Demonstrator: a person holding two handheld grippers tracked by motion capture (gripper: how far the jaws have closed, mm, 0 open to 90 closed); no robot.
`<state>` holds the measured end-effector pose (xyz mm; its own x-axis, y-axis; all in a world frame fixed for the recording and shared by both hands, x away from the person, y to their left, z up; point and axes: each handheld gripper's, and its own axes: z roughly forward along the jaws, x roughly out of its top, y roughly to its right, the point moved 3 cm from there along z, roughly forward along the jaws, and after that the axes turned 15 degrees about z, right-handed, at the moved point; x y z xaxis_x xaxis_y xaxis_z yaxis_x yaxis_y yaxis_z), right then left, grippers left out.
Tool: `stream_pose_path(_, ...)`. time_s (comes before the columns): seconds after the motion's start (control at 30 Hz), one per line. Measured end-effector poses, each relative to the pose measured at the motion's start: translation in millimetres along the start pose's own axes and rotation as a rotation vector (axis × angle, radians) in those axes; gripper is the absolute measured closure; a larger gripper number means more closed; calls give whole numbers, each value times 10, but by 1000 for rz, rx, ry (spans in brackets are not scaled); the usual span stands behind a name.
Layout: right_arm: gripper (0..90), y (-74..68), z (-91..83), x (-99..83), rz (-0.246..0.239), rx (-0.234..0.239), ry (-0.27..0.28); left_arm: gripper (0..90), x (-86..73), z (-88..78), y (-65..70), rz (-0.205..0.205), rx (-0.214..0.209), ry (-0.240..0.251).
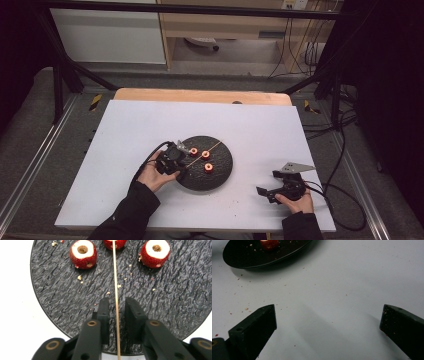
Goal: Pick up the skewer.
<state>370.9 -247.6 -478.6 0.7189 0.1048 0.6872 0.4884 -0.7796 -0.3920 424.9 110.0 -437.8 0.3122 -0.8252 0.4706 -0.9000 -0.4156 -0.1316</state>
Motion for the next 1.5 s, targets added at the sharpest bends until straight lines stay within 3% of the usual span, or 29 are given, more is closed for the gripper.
stream_pose_path(0.4, 14, -1, 0, 0, 1, 1, -1, 861, 3, 18, 15, 14, 2, -24)
stream_pose_path(0.73, 14, -3, 2, -1, 2, 2, 0, 880, 8, 3, 37, 18, 13, -25)
stream_pose_path(1.1, 14, -3, -1, -2, 2, 0, -2, 884, -11, -138, 80, 9, 36, 51)
stream_pose_path(1.5, 13, -4, 0, -2, 8, -1, -3, 884, -231, -258, 156, -38, 61, 140)
